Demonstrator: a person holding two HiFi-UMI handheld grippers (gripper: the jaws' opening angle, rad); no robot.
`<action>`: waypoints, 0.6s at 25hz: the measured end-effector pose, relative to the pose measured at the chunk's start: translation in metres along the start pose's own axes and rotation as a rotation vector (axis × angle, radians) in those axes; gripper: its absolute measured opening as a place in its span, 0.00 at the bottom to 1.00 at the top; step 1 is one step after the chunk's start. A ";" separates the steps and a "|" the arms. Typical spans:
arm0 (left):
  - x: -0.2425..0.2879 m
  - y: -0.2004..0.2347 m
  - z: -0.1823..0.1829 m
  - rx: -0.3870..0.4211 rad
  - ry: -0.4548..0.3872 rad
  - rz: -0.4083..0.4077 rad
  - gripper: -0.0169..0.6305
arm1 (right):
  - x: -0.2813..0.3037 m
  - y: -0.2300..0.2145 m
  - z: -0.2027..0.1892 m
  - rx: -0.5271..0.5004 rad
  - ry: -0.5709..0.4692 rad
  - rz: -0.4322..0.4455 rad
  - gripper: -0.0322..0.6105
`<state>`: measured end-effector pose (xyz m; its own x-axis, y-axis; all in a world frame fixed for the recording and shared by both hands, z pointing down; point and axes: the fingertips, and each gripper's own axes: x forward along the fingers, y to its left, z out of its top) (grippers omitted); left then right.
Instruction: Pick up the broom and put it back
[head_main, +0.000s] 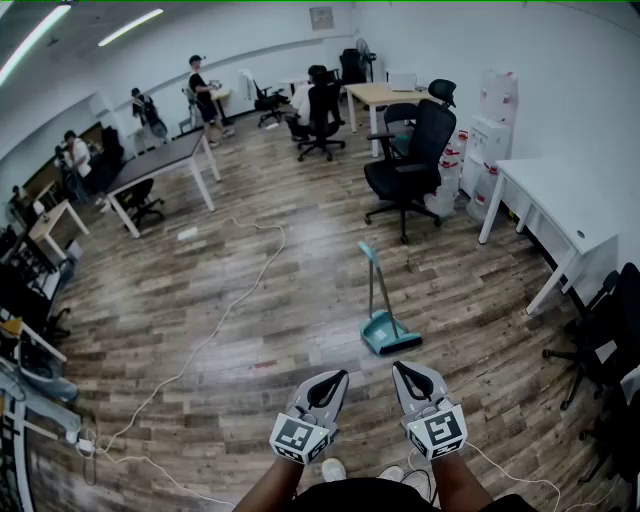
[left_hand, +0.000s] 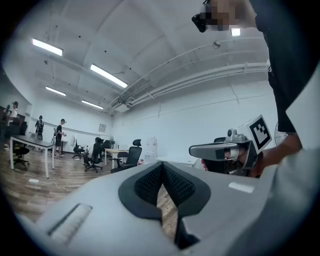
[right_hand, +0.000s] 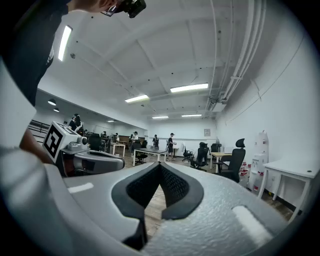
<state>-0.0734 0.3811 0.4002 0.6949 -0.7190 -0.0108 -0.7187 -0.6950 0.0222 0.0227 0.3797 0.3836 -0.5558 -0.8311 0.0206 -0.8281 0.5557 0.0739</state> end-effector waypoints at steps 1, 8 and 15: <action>-0.002 0.001 0.001 0.004 0.001 0.000 0.05 | 0.001 0.002 0.001 -0.003 0.001 -0.002 0.05; -0.005 0.011 0.022 0.074 -0.016 -0.001 0.05 | 0.013 0.007 0.018 -0.038 -0.023 -0.011 0.05; -0.007 0.027 0.020 0.059 -0.019 -0.006 0.05 | 0.027 0.008 0.017 0.009 -0.036 -0.024 0.05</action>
<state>-0.0978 0.3674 0.3804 0.6990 -0.7145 -0.0295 -0.7151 -0.6981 -0.0373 -0.0005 0.3624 0.3676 -0.5375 -0.8431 -0.0169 -0.8420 0.5356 0.0645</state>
